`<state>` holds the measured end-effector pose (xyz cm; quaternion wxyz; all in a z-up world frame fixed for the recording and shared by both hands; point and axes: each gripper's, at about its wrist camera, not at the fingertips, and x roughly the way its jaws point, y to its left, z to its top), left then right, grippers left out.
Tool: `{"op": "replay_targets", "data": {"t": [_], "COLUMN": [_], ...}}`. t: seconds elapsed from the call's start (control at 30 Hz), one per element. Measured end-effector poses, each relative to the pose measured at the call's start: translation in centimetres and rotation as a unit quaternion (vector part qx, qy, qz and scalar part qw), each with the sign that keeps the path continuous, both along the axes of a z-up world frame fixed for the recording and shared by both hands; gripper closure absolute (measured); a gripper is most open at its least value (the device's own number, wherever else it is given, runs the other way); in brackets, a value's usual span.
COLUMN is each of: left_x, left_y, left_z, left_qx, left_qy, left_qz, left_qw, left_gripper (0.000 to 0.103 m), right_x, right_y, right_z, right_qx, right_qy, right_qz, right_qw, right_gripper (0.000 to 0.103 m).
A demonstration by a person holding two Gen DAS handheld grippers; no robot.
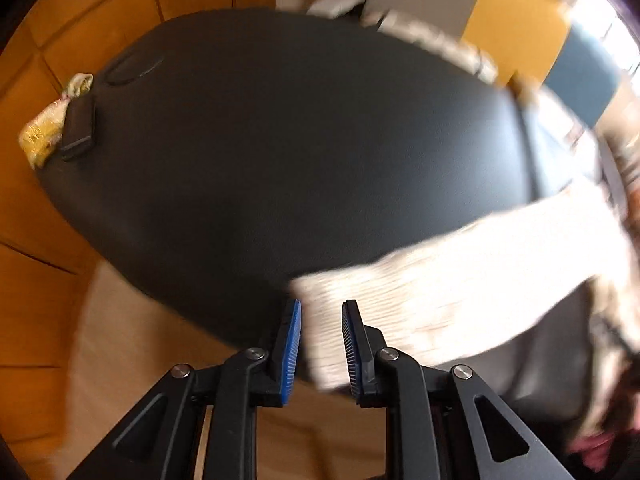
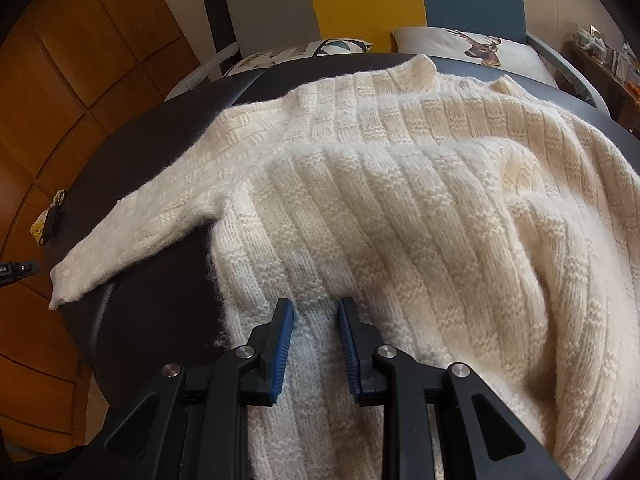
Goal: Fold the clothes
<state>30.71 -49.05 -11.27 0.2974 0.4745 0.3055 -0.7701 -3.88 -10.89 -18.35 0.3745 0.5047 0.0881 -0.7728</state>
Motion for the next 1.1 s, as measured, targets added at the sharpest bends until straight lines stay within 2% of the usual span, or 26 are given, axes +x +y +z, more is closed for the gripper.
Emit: {"op": "replay_targets", "data": {"t": [0.1,0.2,0.27,0.33,0.37,0.43,0.53,0.6,0.67,0.77,0.87,0.93,1.0,1.1], "left_x": [-3.9,-8.9,-12.5,-15.5,-16.2,-16.6,-16.1,-16.0,-15.3,-17.1,-17.7,-17.0,-16.7,-17.5], "left_y": [3.6,7.7,9.9,10.8,10.9,11.2,10.9,10.5,10.9,11.1,11.7,14.4,17.6,22.5], "left_z": [0.6,-0.3,-1.6,-2.9,-3.5,-4.4,-4.6,-4.9,-5.2,-5.0,-3.3,-1.7,-1.1,-3.0], "left_qx": [0.011,0.034,0.044,0.028,0.025,0.028,0.048,0.061,0.059,0.048,0.072,0.094,0.127,0.211], "left_qy": [0.057,0.089,0.083,0.054,0.043,0.031,0.037,0.042,0.042,0.027,0.052,0.095,0.126,0.133], "left_qz": [-0.055,-0.11,-0.138,-0.147,-0.147,-0.143,-0.126,-0.118,-0.118,-0.116,-0.114,-0.142,-0.186,-0.231], "left_qw": [0.9968,0.9894,0.9859,0.9873,0.9879,0.9889,0.9902,0.9902,0.9904,0.9917,0.9895,0.9809,0.9661,0.9405], "left_gripper": [0.08,0.08,0.08,0.08,0.08,0.08,0.08,0.08,0.081,0.082,0.081,0.08,0.075,0.072], "right_x": [-0.1,-0.6,-0.9,-1.4,-1.8,-2.6,-4.1,-4.2,-4.3,-5.0,-4.7,-4.1,-3.2,-1.5], "right_y": [0.0,1.9,4.1,6.3,7.5,9.8,13.2,14.0,13.8,13.5,15.4,17.1,18.4,19.8], "right_z": [0.3,2.2,3.8,5.0,5.0,4.8,2.6,1.5,1.3,1.5,3.7,4.8,5.3,5.2], "right_qx": [0.006,-0.016,-0.024,-0.019,-0.002,0.038,0.054,0.044,0.038,0.028,-0.036,-0.061,-0.068,-0.066], "right_qy": [-0.009,-0.015,0.004,0.024,0.033,0.052,0.0,-0.023,-0.027,-0.038,-0.045,-0.043,-0.041,-0.041], "right_qz": [0.005,-0.016,-0.033,-0.051,-0.065,-0.092,-0.118,-0.116,-0.121,-0.127,-0.148,-0.155,-0.156,-0.155], "right_qw": [1.0,1.0,0.999,0.998,0.997,0.994,0.992,0.992,0.992,0.991,0.987,0.985,0.985,0.985], "right_gripper": [0.08,0.08,0.08,0.08,0.08,0.08,0.08,0.079,0.077,0.077,0.077,0.077,0.077,0.077]}}
